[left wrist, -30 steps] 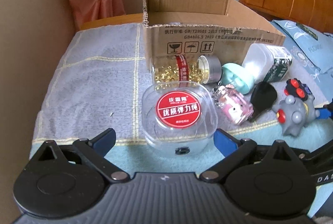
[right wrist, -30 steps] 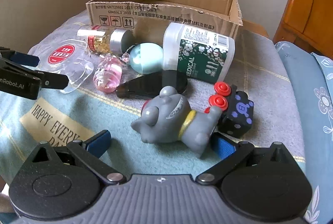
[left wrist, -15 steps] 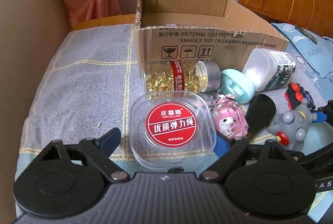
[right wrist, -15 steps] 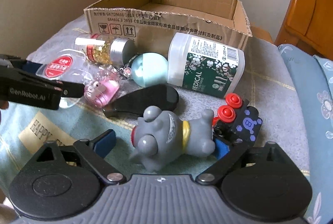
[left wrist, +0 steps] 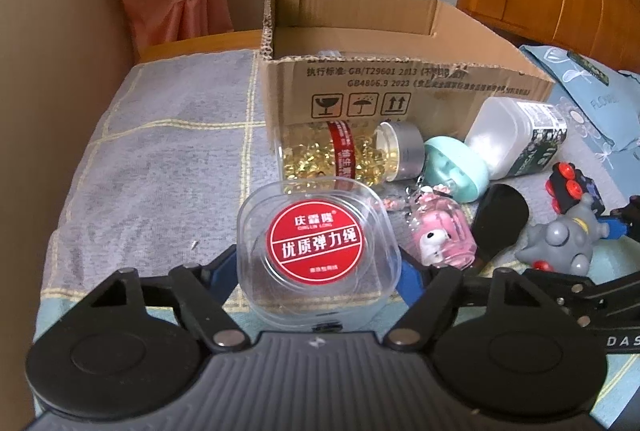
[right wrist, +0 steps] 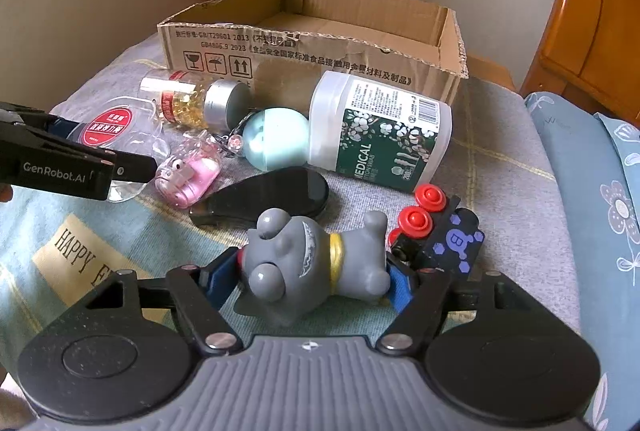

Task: Organize rigid objects
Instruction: 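Close left gripper on clear container while right gripper grasps grey toy figure, then carry container into box and open left gripper while right gripper carries grey figure, then lower grey toy figure into box and open right gripper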

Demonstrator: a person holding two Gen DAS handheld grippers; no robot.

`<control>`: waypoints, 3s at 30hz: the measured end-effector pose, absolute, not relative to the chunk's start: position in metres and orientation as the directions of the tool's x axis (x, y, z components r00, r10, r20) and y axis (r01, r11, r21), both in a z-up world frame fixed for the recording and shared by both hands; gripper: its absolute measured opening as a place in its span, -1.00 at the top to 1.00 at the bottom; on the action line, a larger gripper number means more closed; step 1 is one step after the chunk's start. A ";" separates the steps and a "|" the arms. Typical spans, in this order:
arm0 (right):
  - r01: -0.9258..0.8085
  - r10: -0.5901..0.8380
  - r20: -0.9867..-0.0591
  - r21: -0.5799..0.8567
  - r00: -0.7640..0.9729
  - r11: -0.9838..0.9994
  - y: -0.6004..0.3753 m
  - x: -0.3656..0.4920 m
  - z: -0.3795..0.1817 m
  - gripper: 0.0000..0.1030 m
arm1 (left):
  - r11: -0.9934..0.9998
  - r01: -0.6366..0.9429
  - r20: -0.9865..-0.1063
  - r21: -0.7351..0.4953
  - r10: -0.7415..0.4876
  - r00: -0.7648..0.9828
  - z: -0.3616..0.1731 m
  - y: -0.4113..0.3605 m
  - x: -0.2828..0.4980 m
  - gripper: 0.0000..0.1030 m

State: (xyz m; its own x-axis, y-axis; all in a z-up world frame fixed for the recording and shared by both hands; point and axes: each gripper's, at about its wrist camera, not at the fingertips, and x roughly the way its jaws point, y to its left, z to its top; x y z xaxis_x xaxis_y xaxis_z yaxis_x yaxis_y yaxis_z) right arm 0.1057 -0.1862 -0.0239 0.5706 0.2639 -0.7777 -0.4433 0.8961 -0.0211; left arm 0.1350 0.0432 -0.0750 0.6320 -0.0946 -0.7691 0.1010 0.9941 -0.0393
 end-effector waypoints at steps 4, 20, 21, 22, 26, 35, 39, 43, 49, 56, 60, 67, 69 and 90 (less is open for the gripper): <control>-0.460 0.273 -0.781 -0.020 0.562 0.888 -0.189 0.104 -0.020 -0.49 | 0.993 0.111 -0.775 -0.034 -0.096 0.624 -0.070 0.047 0.132 -0.49; -0.511 0.347 -0.770 0.032 0.536 0.859 -0.202 0.102 0.015 -0.49 | 0.971 0.240 -0.800 0.020 -0.128 0.586 -0.037 0.038 0.117 -0.49; -0.514 0.352 -0.767 0.033 0.537 0.857 -0.202 0.103 0.018 -0.49 | 0.969 0.248 -0.801 0.013 -0.138 0.582 -0.035 0.037 0.117 -0.49; -0.517 0.355 -0.764 0.032 0.540 0.855 -0.202 0.103 0.020 -0.49 | 0.967 0.256 -0.802 0.008 -0.147 0.579 -0.032 0.036 0.118 -0.49; -0.528 0.365 -0.746 0.021 0.557 0.849 -0.201 0.109 0.034 -0.49 | 0.960 0.279 -0.796 0.003 -0.166 0.582 -0.020 0.029 0.125 -0.49; -0.508 0.370 -0.694 0.007 0.617 0.861 -0.196 0.140 0.066 -0.49 | 0.953 0.303 -0.768 0.013 -0.185 0.613 0.011 0.021 0.161 -0.49; -0.491 0.365 -0.676 0.006 0.640 0.871 -0.195 0.159 0.079 -0.49 | 0.957 0.289 -0.762 0.025 -0.169 0.625 0.025 0.021 0.187 -0.49; -0.478 0.356 -0.662 -0.004 0.659 0.878 -0.194 0.173 0.090 -0.49 | 0.961 0.275 -0.754 0.035 -0.155 0.639 0.038 0.021 0.213 -0.49; -0.463 0.353 -0.654 0.005 0.669 0.886 -0.194 0.200 0.102 -0.49 | 0.967 0.248 -0.761 0.052 -0.123 0.637 0.042 0.016 0.253 -0.49; -0.446 0.348 -0.668 0.028 0.657 0.895 -0.198 0.229 0.101 -0.49 | 0.971 0.232 -0.777 0.063 -0.098 0.622 0.035 0.008 0.293 -0.49; -0.439 0.334 -0.680 0.020 0.653 0.898 -0.198 0.243 0.096 -0.49 | 0.973 0.224 -0.781 0.052 -0.100 0.616 0.031 0.006 0.313 -0.49; -0.423 0.318 -0.702 0.026 0.637 0.906 -0.199 0.263 0.087 -0.50 | 0.980 0.185 -0.752 0.074 -0.068 0.655 0.018 0.005 0.342 -0.72; -0.422 0.313 -0.711 0.026 0.630 0.906 -0.198 0.267 0.085 -0.49 | 0.984 0.167 -0.747 0.063 -0.065 0.662 0.015 0.008 0.344 -0.73; -0.406 0.258 -0.744 -0.019 0.616 0.914 -0.165 0.323 0.076 -0.56 | 0.981 0.192 -0.747 0.012 -0.119 0.654 0.024 0.047 0.302 -0.74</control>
